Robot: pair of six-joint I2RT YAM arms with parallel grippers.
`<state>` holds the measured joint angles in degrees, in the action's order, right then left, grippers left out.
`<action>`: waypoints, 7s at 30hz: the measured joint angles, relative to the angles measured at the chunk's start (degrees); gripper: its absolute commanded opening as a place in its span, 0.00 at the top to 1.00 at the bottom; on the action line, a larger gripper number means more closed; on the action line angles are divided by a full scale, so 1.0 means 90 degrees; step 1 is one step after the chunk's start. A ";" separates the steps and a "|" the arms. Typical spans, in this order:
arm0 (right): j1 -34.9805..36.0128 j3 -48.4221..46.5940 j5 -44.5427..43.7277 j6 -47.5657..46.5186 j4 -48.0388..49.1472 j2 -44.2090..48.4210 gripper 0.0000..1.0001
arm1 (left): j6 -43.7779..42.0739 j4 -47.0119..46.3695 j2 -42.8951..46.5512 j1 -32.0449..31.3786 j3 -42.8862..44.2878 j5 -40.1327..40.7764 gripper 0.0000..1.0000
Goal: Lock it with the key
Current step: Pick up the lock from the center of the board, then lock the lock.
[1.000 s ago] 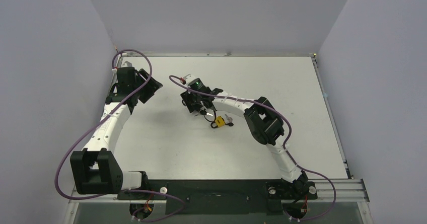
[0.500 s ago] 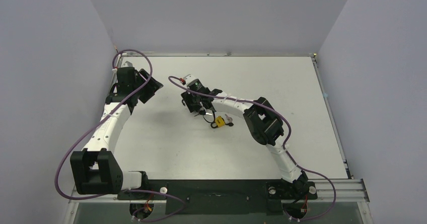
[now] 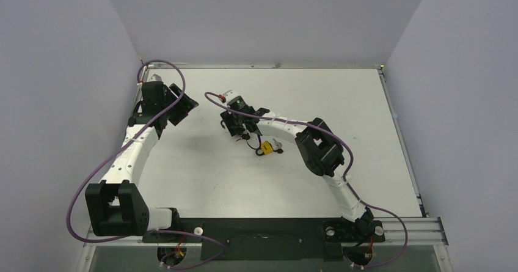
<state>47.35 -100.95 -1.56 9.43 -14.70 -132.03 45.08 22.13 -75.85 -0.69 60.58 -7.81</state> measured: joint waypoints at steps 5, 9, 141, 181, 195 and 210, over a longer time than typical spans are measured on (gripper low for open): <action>0.0044 -0.0012 -0.0032 0.0000 -0.0051 -0.0005 0.55 | -0.0034 0.0046 0.0002 0.0000 0.0022 -0.0012 0.44; 0.0070 -0.0024 -0.0075 -0.0002 -0.0068 -0.0010 0.76 | -0.0049 0.0068 0.0017 0.0000 0.0024 -0.0051 0.44; -0.1195 0.3696 0.3548 0.0826 0.0104 0.8774 0.31 | -0.1518 -0.1083 0.0437 -0.3546 0.2397 -0.4019 1.00; -0.2412 0.3101 0.6467 0.3898 0.4857 0.7380 0.40 | 0.0228 -0.1885 0.0872 -0.3551 0.3062 -0.2747 1.00; -0.2424 0.3113 0.6450 0.4082 0.5156 0.6931 0.41 | 0.0328 -0.2055 0.0855 -0.3555 0.3062 -0.2654 1.00; -0.2336 0.3245 0.6385 0.4180 0.5221 0.6931 0.61 | 0.0449 -0.2120 0.0833 -0.3558 0.3062 -0.2654 1.00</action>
<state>26.33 -71.75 55.90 47.05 32.29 -69.65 49.12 3.05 -68.36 -32.71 88.14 -31.70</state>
